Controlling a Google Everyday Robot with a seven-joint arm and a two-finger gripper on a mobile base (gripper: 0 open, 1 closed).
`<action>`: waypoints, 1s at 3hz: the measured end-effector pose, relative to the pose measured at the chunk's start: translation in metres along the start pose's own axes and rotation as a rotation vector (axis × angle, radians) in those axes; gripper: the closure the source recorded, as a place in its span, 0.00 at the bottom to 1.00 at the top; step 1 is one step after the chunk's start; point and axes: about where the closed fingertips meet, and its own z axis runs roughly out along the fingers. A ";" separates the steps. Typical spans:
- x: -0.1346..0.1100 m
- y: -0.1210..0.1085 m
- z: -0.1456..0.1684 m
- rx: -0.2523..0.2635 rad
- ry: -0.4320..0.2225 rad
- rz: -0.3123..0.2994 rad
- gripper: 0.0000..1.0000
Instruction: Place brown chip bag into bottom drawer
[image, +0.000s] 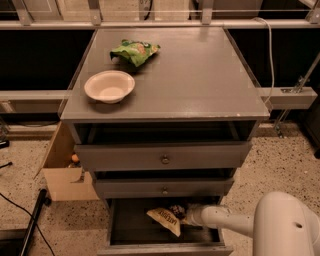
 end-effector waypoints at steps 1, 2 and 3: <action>0.001 0.000 -0.007 -0.002 0.006 0.001 0.00; 0.000 -0.001 -0.017 -0.001 0.009 0.003 0.00; 0.000 -0.004 -0.027 0.006 0.009 0.012 0.00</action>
Offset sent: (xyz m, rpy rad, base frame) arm 0.0000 0.0000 0.0000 0.0000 0.0000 0.0000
